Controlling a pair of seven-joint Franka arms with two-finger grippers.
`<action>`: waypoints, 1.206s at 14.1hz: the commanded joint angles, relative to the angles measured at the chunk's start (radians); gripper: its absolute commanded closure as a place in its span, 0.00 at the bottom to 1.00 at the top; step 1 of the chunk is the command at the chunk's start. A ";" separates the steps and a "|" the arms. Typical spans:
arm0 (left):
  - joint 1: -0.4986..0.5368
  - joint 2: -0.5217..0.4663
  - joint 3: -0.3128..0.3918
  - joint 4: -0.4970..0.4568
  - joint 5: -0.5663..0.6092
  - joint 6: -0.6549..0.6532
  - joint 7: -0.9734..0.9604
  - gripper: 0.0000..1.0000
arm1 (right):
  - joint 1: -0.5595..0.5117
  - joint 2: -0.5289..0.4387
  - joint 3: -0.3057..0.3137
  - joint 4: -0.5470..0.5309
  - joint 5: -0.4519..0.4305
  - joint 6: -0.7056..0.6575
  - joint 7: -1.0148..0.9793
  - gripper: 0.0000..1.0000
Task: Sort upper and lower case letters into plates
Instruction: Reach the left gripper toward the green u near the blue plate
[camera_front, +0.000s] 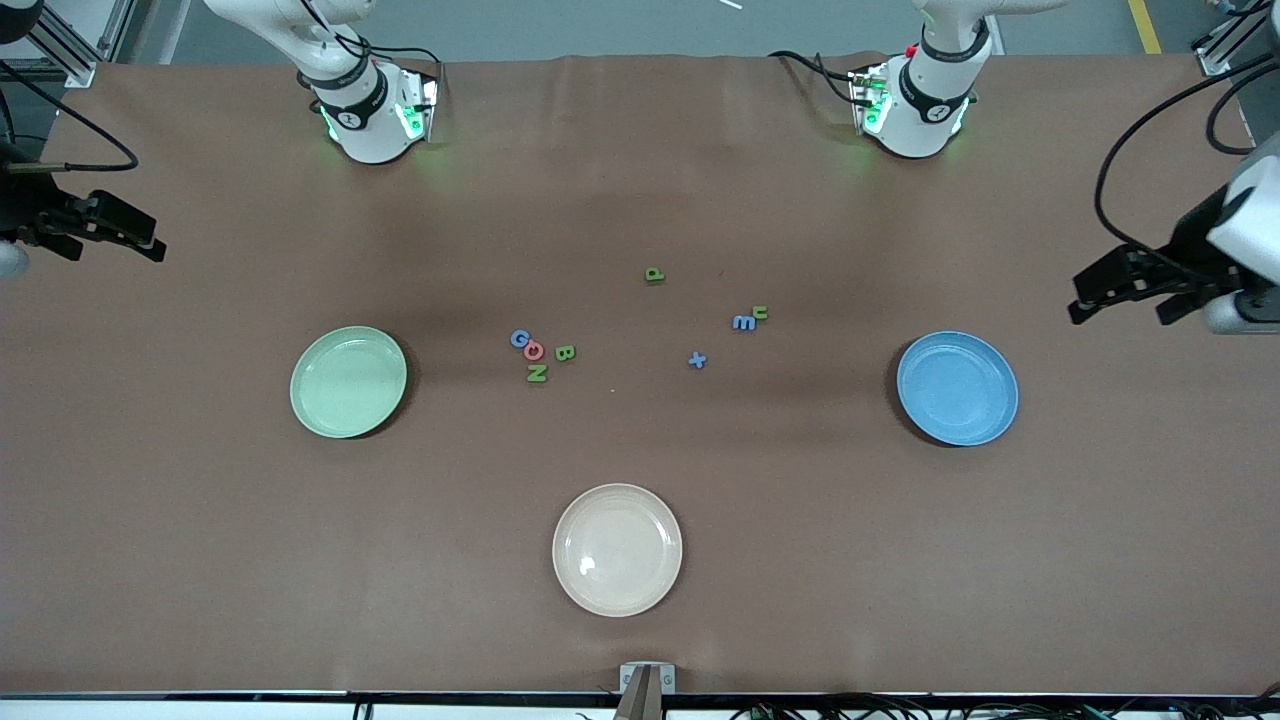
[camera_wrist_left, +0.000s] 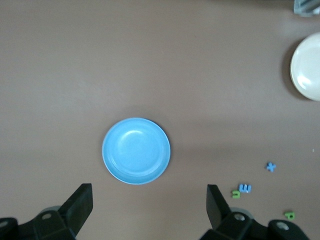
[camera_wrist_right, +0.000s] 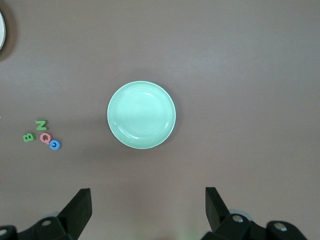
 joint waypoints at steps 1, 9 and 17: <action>-0.026 0.084 -0.043 0.007 0.019 -0.037 -0.014 0.00 | -0.008 -0.021 0.005 -0.018 0.002 0.008 -0.010 0.00; -0.090 0.095 -0.133 -0.123 0.002 -0.004 -0.141 0.00 | -0.008 -0.020 0.003 -0.018 0.037 0.009 -0.014 0.00; -0.090 0.054 -0.366 -0.475 0.013 0.331 -0.430 0.00 | 0.002 -0.020 0.005 -0.018 -0.009 0.020 -0.018 0.00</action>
